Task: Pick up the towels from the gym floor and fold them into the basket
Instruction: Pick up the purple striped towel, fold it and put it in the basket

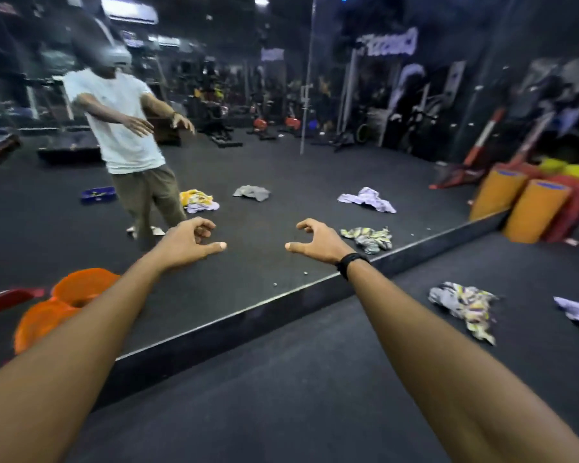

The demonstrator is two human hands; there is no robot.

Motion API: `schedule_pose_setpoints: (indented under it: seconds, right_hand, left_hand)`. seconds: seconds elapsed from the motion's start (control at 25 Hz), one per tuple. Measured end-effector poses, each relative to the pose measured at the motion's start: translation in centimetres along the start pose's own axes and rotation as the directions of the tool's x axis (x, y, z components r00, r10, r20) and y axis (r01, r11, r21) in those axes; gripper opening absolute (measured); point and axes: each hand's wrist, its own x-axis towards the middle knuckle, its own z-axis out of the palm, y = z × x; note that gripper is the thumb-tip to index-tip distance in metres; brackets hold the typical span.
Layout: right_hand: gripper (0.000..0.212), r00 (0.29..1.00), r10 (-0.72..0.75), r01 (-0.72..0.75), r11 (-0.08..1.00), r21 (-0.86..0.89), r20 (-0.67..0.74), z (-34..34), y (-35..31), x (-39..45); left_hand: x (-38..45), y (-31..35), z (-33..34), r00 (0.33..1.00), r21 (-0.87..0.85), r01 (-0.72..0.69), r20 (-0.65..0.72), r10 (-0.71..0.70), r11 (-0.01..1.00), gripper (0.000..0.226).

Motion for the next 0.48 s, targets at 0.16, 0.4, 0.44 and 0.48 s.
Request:
schedule_pose_setpoints:
  seconds: [0.16,0.4,0.44,0.48]
  right_hand:
    - [0.063,0.981,0.166,-0.168,0.986,-0.005,-0.099,-7.2,9.8,-3.9]
    - [0.056,0.914,0.328,-0.341,0.94,-0.01,-0.24,-17.6,22.8,-10.0]
    - [0.057,0.9,0.351,-0.365,0.931,-0.007,-0.26,-19.3,24.7,-11.0]
    - [0.058,0.884,0.374,-0.388,0.922,0.004,-0.281,-21.0,26.5,-11.9]
  left_hand:
    - [3.9,7.7,9.5,0.984,-0.045,-0.128,0.119,0.133,0.991,0.041]
    - [7.1,20.0,22.8,0.926,-0.114,-0.248,0.265,0.27,0.962,0.043]
    - [7.5,22.0,24.7,0.913,-0.121,-0.269,0.282,0.293,0.955,0.043]
    - [8.0,24.0,26.5,0.902,-0.128,-0.29,0.296,0.316,0.948,0.042]
